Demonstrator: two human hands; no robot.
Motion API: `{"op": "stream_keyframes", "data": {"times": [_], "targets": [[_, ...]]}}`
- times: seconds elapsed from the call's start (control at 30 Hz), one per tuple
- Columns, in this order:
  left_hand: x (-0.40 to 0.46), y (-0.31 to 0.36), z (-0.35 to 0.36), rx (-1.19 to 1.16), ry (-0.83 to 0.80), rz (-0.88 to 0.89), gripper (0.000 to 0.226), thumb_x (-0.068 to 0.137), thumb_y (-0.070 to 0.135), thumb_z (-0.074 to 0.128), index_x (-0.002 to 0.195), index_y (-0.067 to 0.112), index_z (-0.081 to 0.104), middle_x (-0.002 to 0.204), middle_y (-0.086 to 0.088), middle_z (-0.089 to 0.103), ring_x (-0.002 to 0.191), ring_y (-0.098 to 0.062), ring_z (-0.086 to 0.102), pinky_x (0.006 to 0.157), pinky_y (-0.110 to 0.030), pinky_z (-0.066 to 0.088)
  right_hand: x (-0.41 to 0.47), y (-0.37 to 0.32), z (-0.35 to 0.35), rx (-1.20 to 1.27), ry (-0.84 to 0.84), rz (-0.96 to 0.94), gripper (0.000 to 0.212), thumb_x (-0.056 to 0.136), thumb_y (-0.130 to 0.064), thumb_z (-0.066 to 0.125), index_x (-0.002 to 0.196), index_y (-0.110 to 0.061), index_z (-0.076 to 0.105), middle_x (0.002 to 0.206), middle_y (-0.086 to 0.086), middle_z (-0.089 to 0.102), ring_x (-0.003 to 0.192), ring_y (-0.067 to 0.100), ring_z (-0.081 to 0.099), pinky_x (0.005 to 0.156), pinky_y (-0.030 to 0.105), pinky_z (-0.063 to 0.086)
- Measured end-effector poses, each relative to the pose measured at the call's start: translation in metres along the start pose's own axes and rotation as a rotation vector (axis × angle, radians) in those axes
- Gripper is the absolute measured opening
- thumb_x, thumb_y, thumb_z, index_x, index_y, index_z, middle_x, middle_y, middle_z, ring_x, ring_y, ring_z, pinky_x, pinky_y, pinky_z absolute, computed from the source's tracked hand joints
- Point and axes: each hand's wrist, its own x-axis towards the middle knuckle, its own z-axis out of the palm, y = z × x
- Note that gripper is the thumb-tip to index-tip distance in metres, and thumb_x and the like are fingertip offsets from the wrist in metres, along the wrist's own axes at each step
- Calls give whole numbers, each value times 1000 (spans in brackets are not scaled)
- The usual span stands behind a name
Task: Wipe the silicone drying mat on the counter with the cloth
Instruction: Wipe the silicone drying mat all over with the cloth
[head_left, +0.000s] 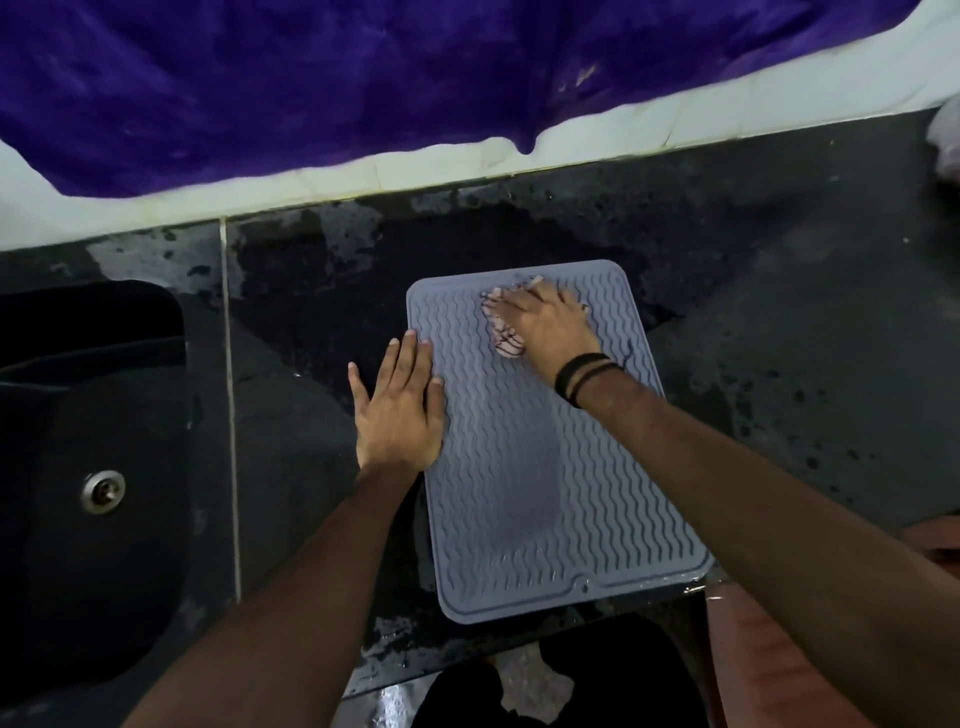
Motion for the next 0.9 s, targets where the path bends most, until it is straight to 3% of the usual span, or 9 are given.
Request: {"op": "stream_keyframes", "data": {"times": [0.2,0.3,0.43,0.7,0.83,0.9], "targets": [[1,-1,0,-28,-12,89,54,109,37,19,161,25,14,169,7,3,155,-10,-1,122,-59,-4,30,18,-21,98,168,234,56,80,-8,65,134,-13,51,132,10,53,121,35,41,97,47,37],[1,-1,0,-20,-24,71,55,108,40,18,161,25,16,168,10,7,155,-9,1,122,-56,-6,45,-3,-18,126,86,182,55,83,-8,62,136,-12,48,135,11,51,123,35,41,101,48,37],[0,1,0,21,-8,41,55,108,43,15,160,26,19,168,11,11,155,-9,5,122,-57,-6,27,-12,7,116,47,150,62,86,-12,58,145,-18,38,147,4,42,134,32,33,114,52,24],[0,2,-3,18,-47,19,55,109,42,15,161,27,13,168,12,4,155,-8,-2,122,-60,-5,-34,0,-5,109,-87,125,56,82,-21,67,136,-20,51,141,3,50,131,29,38,111,46,30],[2,3,-2,16,-50,25,55,108,42,16,161,27,13,168,12,4,155,-8,-2,122,-60,-5,-3,-3,-27,185,181,223,47,82,-8,59,128,-19,56,127,6,57,121,32,43,98,45,38],[2,3,-2,19,-41,25,55,108,42,18,161,26,16,168,12,6,155,-8,0,122,-60,-5,19,-20,-31,196,234,159,52,83,-6,56,132,-22,52,129,5,55,119,32,43,94,44,37]]}}
